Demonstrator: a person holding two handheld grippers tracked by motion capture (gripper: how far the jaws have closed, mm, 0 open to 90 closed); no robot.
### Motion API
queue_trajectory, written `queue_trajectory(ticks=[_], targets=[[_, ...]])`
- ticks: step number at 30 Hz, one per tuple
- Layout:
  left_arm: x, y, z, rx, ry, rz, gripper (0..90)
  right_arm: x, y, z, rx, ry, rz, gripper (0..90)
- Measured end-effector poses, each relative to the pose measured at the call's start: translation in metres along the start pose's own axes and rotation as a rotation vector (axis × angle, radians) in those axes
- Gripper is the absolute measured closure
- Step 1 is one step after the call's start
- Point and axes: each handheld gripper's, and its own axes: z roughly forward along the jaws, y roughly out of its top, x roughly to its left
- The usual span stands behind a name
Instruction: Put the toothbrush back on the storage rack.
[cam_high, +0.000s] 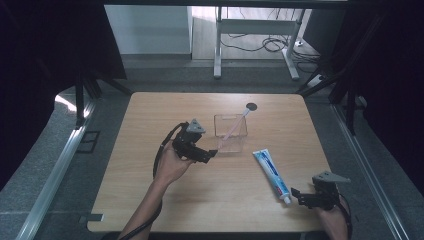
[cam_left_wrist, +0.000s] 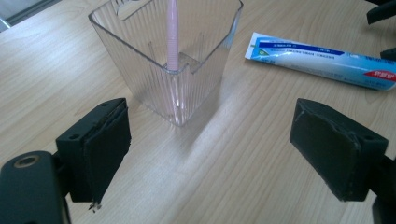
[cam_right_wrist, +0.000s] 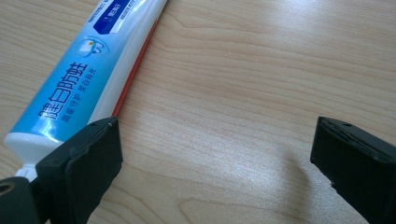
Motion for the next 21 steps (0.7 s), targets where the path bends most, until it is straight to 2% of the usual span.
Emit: queue_trajectory(ticks=[5,13,21], targets=[[-0.004,-0.010,-0.004,0.001,0.009,0.008,12.8,0.001,0.000,0.000,0.004,-0.001,0.005,2.2],[-0.006,-0.027,-0.011,-0.002,-0.007,0.015,12.8,0.001,0.000,0.000,0.003,-0.008,-0.007,2.3],[-0.004,-0.048,-0.018,-0.014,-0.015,-0.024,12.8,0.002,0.000,0.000,0.003,-0.010,-0.009,2.4]])
